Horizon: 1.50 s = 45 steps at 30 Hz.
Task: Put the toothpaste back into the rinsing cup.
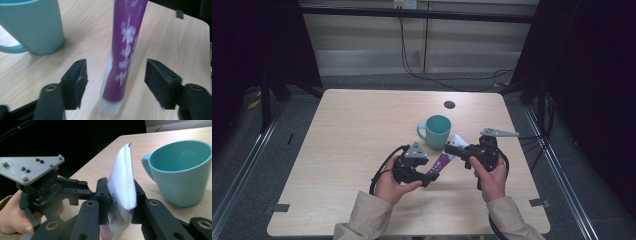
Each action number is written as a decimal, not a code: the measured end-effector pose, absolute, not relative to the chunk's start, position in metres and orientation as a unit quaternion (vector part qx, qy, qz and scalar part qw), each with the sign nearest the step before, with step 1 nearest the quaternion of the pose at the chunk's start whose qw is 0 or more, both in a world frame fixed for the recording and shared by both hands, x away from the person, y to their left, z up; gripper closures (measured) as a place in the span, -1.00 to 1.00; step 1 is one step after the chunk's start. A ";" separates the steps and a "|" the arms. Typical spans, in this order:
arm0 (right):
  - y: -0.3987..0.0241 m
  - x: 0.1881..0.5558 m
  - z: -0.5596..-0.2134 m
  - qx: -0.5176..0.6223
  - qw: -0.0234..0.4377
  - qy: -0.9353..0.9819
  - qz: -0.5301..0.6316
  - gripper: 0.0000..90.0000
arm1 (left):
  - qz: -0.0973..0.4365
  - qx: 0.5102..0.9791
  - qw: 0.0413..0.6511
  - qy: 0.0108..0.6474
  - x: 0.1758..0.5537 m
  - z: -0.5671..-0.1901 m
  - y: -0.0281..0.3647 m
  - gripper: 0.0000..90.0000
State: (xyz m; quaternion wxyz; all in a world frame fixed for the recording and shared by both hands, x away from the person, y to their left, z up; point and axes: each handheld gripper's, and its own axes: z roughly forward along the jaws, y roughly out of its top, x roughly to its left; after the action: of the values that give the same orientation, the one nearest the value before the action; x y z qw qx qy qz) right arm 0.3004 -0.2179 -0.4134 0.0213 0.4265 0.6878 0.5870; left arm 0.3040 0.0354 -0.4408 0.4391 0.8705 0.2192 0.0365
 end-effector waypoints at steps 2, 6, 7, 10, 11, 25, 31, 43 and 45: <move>-0.221 0.301 -0.410 0.426 0.027 0.690 0.585 0.65 | 0.036 0.874 0.431 0.222 0.306 -0.445 0.039 -0.37; -0.224 0.302 -0.408 0.424 0.029 0.693 0.582 0.65 | 0.031 0.875 0.422 0.234 0.307 -0.453 0.047 -0.42; -0.224 0.302 -0.407 0.423 0.031 0.695 0.580 0.65 | 0.029 0.876 0.419 0.236 0.307 -0.455 0.049 -0.46; -0.226 0.303 -0.404 0.421 0.034 0.701 0.574 0.65 | 0.028 0.878 0.412 0.241 0.307 -0.462 0.055 -0.49; -0.226 0.303 -0.403 0.420 0.035 0.703 0.573 0.65 | 0.027 0.878 0.411 0.243 0.307 -0.465 0.057 -0.51; -0.228 0.308 -0.394 0.409 0.045 0.721 0.557 0.65 | 0.034 0.886 0.386 0.255 0.303 -0.493 0.071 -0.59; -0.228 0.310 -0.385 0.402 0.056 0.730 0.550 0.65 | 0.043 0.890 0.376 0.254 0.303 -0.500 0.075 -0.59; -0.228 0.316 -0.375 0.394 0.063 0.738 0.544 0.65 | 0.076 0.894 0.385 0.218 0.299 -0.508 0.078 -0.67; -0.227 0.316 -0.373 0.392 0.065 0.739 0.544 0.65 | 0.075 0.892 0.390 0.218 0.299 -0.509 0.078 -0.67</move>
State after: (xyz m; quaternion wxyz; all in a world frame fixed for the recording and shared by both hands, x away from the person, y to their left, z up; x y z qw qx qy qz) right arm 0.3164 -0.2273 -0.3728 0.0650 0.3924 0.7387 0.5442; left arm 0.2988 0.0782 -0.5086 0.3896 0.8916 0.2182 0.0749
